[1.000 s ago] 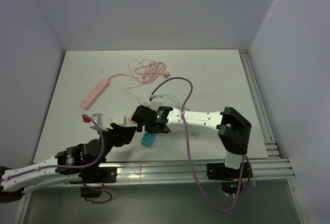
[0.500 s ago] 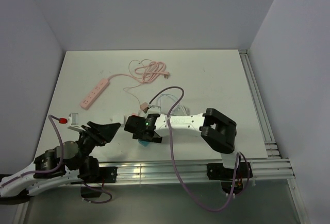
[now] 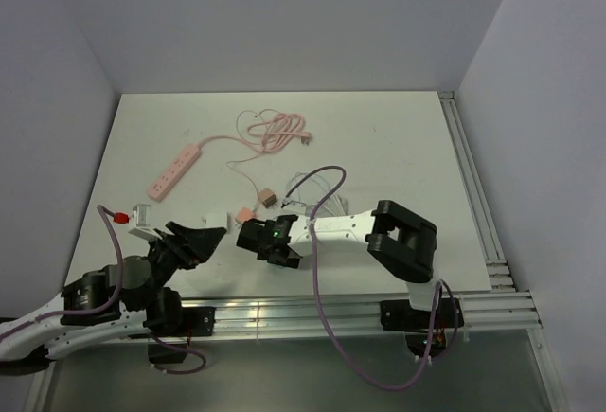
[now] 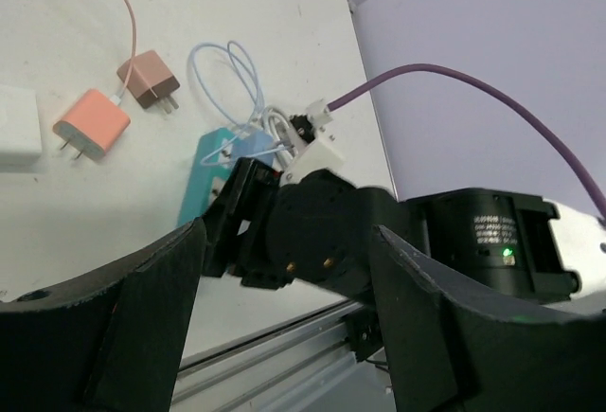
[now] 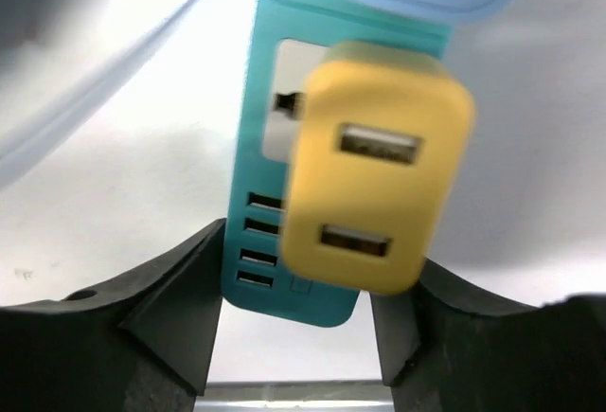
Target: Insert the plug
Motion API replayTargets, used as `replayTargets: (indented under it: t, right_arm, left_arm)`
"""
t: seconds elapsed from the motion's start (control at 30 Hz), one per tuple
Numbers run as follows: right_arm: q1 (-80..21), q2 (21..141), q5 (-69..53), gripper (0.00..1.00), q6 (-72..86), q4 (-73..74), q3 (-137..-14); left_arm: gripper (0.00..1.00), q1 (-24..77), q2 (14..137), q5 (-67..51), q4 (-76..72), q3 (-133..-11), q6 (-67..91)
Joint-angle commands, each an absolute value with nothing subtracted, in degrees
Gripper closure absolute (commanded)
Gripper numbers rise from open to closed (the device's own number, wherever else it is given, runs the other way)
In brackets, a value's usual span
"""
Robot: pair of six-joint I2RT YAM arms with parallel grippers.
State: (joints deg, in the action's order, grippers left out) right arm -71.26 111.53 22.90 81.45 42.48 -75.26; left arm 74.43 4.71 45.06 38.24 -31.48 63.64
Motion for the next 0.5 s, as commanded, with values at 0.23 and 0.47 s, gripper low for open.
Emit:
replayTargets:
  t: [0.23,0.47]
  right_arm:
    - [-55.04,104.15,26.28,1.00,75.51,41.31,-59.95]
    - [-35.09,101.43,26.73,0.90,60.34,35.19,-56.78]
  left_arm:
    - [0.23,74.36,6.76,42.27,34.81,-29.97,60.21]
    - [0.21,74.36,14.75,42.28,30.76,-30.93,54.24]
